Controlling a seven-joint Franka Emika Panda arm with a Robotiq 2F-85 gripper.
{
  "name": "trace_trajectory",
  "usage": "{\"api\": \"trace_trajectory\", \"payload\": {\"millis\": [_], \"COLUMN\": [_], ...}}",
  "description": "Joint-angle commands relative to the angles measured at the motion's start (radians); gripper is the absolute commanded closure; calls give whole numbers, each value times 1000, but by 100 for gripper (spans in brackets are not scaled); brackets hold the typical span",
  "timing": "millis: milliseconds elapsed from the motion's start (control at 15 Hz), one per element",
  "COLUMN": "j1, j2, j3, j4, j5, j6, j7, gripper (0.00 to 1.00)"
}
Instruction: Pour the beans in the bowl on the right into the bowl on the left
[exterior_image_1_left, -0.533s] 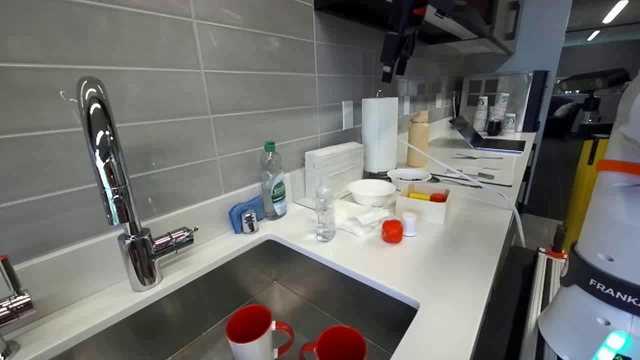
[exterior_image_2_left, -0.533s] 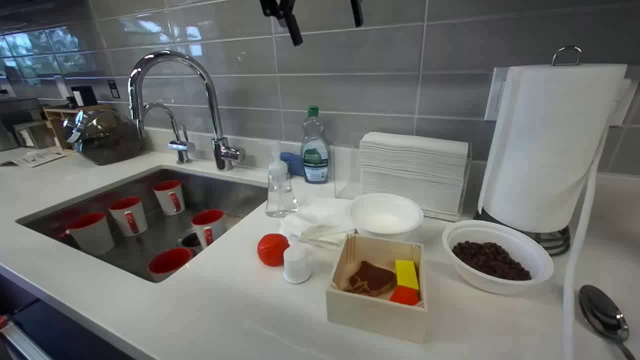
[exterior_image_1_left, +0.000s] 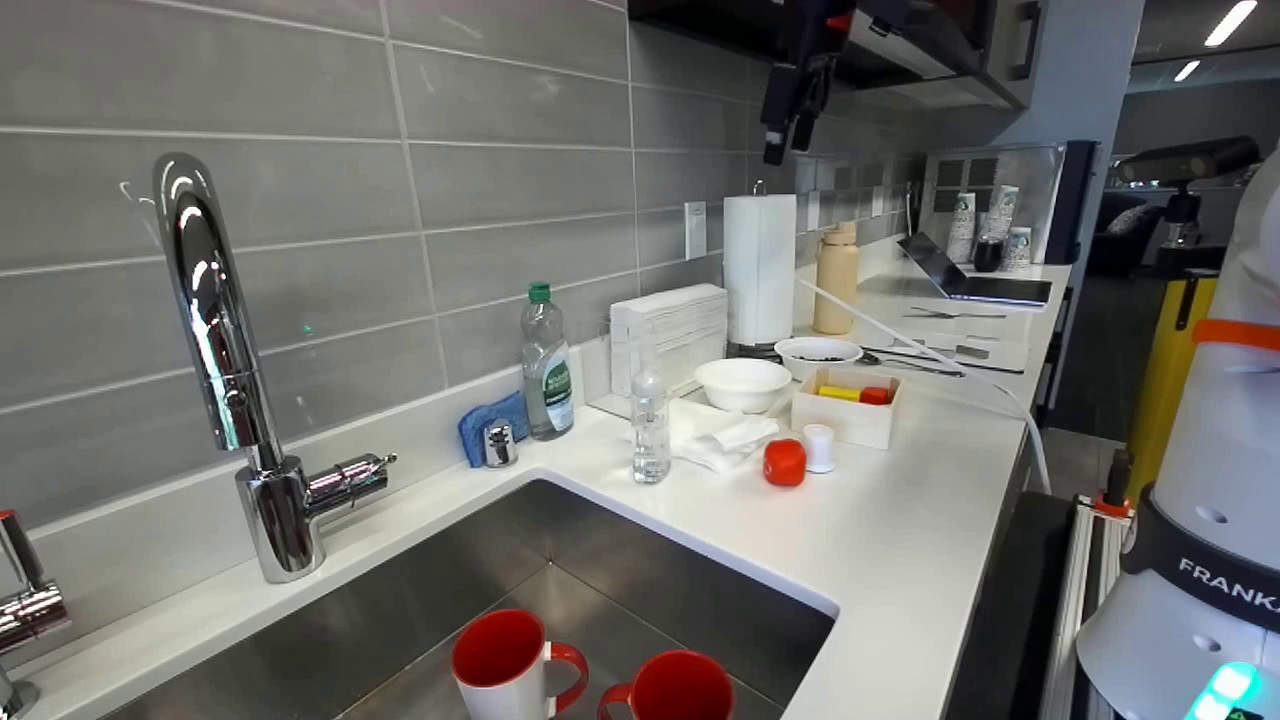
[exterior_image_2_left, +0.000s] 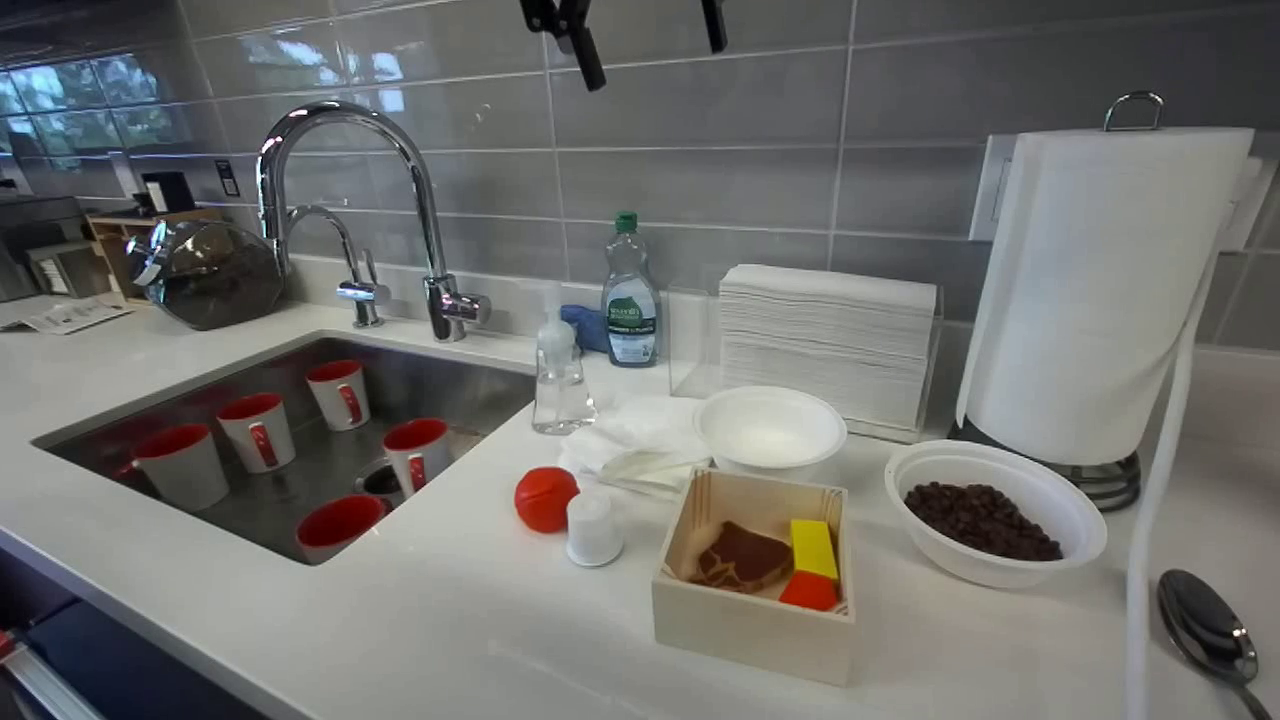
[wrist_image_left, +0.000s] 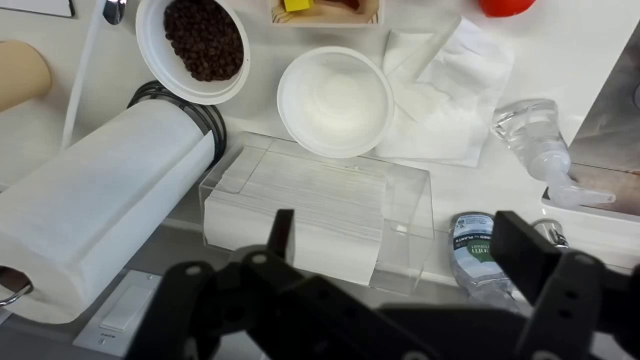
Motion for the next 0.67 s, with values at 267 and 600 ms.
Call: {"api": "trace_trajectory", "payload": {"millis": [267,600], "j1": [6,-60], "j2": [126,339], "j3": [-134,-252], "j4": [3,4], "j5": [-45,-51], "j6": [44,273], "j7": [-346,-594], "gripper": [0,0]}}
